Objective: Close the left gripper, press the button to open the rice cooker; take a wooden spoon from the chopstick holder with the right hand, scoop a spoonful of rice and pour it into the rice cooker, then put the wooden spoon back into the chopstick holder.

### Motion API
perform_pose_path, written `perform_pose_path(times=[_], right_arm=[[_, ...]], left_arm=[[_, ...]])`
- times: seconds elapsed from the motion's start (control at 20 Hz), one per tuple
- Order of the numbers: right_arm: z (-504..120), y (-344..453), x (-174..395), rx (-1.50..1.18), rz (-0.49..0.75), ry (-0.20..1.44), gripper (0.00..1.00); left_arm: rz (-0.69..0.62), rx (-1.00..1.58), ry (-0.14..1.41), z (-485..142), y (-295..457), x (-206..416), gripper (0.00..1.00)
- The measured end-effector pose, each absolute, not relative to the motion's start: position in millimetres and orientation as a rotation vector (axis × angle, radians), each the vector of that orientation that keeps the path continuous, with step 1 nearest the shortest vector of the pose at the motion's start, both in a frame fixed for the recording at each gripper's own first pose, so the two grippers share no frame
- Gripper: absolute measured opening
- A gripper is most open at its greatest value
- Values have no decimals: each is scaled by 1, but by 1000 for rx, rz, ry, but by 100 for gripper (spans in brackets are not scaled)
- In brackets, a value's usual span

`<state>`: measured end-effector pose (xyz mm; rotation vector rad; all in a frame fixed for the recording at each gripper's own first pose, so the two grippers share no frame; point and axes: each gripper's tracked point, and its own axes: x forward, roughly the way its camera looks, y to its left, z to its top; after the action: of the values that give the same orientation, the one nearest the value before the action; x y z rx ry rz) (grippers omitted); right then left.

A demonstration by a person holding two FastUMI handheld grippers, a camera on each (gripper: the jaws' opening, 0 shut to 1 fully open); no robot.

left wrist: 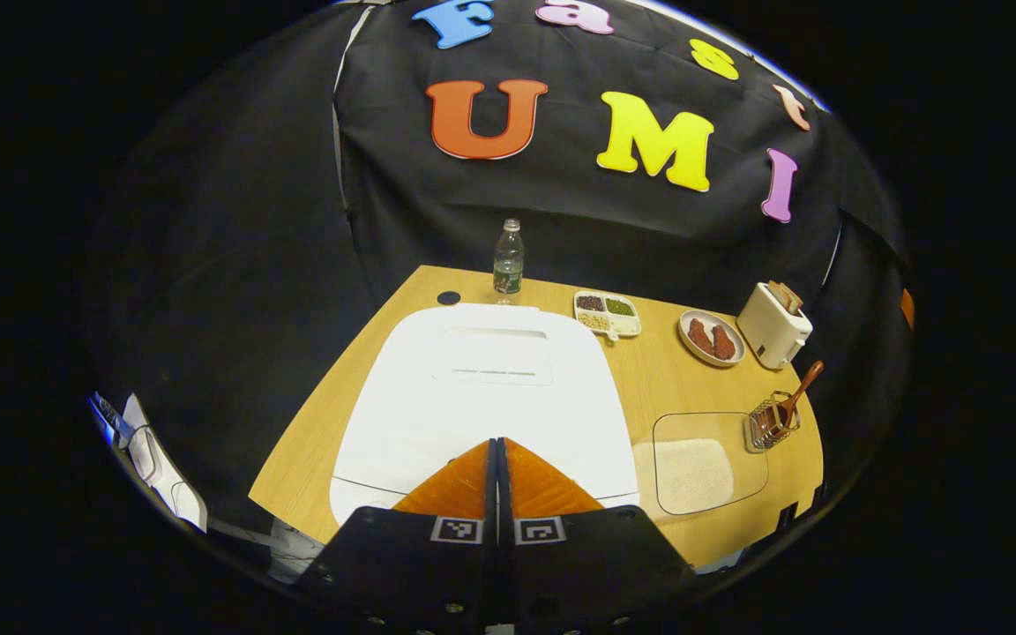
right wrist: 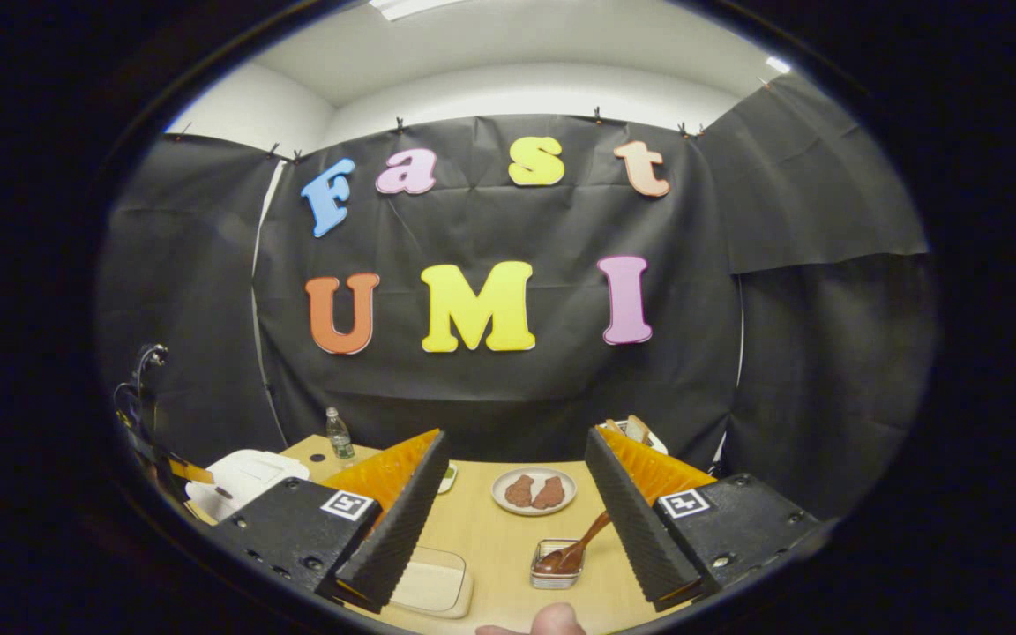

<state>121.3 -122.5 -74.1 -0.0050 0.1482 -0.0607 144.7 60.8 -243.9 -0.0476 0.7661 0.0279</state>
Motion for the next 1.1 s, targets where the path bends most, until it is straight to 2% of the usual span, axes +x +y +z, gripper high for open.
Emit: perform_pose_path(times=[0.05, 0.1, 0.3, 0.4, 0.45, 0.5, 0.55, 0.6, 0.65, 0.7, 0.75, 0.85, 0.9, 0.95, 1.0, 1.05, 1.1], right_arm=[[-77, -124, 124, -3, -63, 155, 96], [-78, -125, 125, 2, -63, 161, 100], [-86, -121, 132, 10, -57, 177, 100], [-88, -118, 134, 7, -52, 178, 96], [-88, -117, 133, 6, -50, 181, 100], [-88, -116, 133, 10, -48, 181, 96], [-88, -114, 132, 13, -45, 181, 100], [-89, -113, 132, 15, -43, 181, 96], [-89, -112, 131, 16, -40, 180, 100], [-90, -111, 130, 15, -36, 182, 96], [-89, -111, 128, 13, -33, 182, 100], [-82, -114, 124, 7, -39, 170, 100], [-79, -116, 123, 6, -45, 163, 100], [-77, -119, 120, 8, -51, 159, 96], [-74, -120, 118, 12, -55, 153, 100], [-71, -120, 116, 15, -57, 149, 100], [-69, -122, 114, 16, -59, 142, 100]], left_arm=[[32, -57, 776, -249, 63, 145, 0], [34, -64, 781, -253, 65, 146, 0], [35, -71, 818, -269, 66, 143, 0], [32, -86, 813, -270, 68, 145, 0], [37, -119, 861, -277, 69, 138, 0], [47, -176, 841, -277, 68, 142, 0], [45, -218, 864, -275, 67, 136, 0], [35, -237, 865, -274, 67, 138, 0], [31, -247, 859, -274, 67, 136, 0], [32, -227, 851, -272, 68, 136, 0], [45, -206, 826, -270, 71, 140, 0], [47, -189, 724, -251, 68, 155, 2], [54, -173, 677, -236, 67, 158, 6], [47, -159, 619, -220, 64, 164, 8], [44, -139, 569, -202, 62, 170, 14], [51, -109, 523, -187, 65, 174, 27], [59, -81, 481, -173, 68, 179, 60]])
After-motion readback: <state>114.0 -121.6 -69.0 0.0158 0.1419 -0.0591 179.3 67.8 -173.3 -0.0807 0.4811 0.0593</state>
